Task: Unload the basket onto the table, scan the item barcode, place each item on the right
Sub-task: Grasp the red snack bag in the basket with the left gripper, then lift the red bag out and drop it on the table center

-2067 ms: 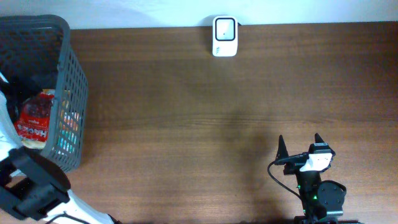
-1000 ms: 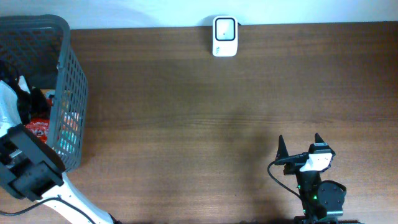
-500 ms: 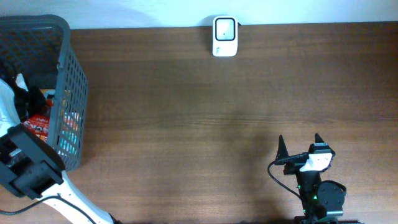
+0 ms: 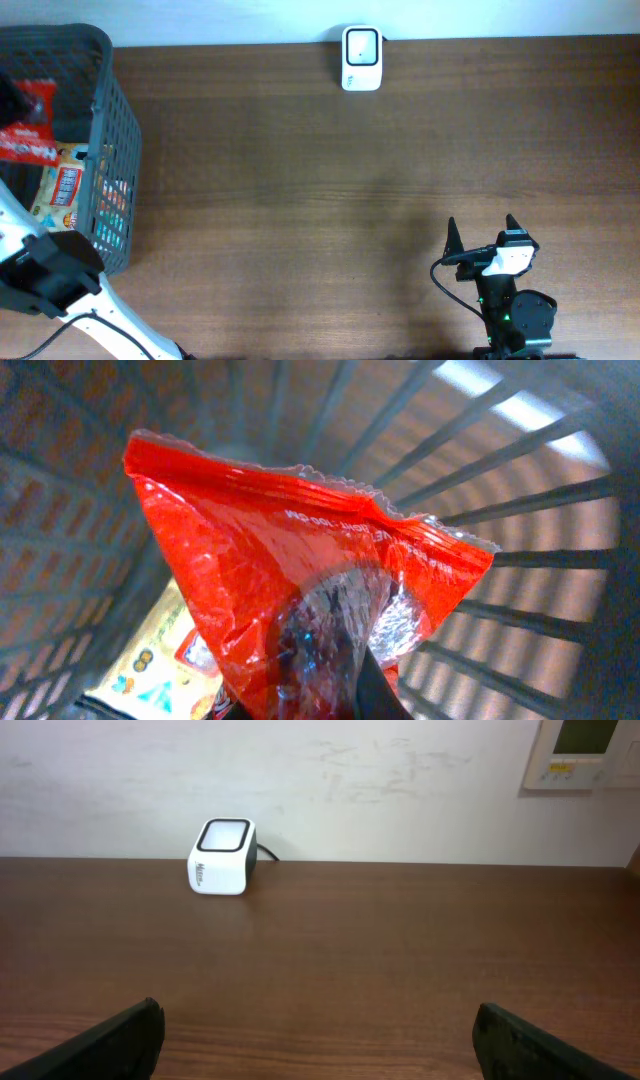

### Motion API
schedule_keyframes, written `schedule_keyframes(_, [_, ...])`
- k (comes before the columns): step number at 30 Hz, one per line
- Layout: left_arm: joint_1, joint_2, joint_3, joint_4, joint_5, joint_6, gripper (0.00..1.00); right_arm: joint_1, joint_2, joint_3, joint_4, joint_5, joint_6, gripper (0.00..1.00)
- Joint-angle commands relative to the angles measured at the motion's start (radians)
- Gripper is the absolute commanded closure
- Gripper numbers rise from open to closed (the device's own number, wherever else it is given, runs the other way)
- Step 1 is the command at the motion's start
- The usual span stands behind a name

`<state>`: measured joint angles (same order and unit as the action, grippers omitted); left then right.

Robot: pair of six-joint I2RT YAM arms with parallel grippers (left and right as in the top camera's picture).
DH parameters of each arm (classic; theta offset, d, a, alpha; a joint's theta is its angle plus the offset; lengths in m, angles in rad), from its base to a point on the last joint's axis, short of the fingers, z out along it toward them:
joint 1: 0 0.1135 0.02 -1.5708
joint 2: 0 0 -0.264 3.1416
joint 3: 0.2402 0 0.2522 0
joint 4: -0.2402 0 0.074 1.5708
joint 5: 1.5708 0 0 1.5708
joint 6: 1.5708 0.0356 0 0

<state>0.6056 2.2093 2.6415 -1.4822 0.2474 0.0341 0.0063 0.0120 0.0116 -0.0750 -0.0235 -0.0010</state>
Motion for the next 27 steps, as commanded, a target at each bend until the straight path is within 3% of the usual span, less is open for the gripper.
schedule_keyframes(1, [0.003,-0.007,0.188,-0.056,0.19,0.004,1.0,0.006,-0.006,-0.006,-0.005,0.013,-0.003,0.02])
schedule_keyframes(5, [-0.008,-0.007,0.315,-0.105,0.314,-0.016,1.0,0.006,-0.006,-0.006,-0.005,0.013,-0.003,0.02])
schedule_keyframes(12, [-0.061,-0.007,0.439,-0.206,0.341,-0.053,1.0,0.006,-0.006,-0.006,-0.005,0.013,-0.003,0.02])
schedule_keyframes(17, [-0.163,-0.008,0.439,-0.206,0.525,-0.053,1.0,0.006,-0.006,-0.006,-0.005,0.013,-0.003,0.02])
schedule_keyframes(24, [-0.365,-0.008,0.436,-0.206,0.507,-0.052,1.0,0.006,-0.006,-0.006,-0.005,0.013,-0.003,0.02])
schedule_keyframes(27, [-0.504,-0.006,0.413,-0.206,0.402,-0.052,1.0,0.006,-0.006,-0.006,-0.005,0.013,-0.003,0.02])
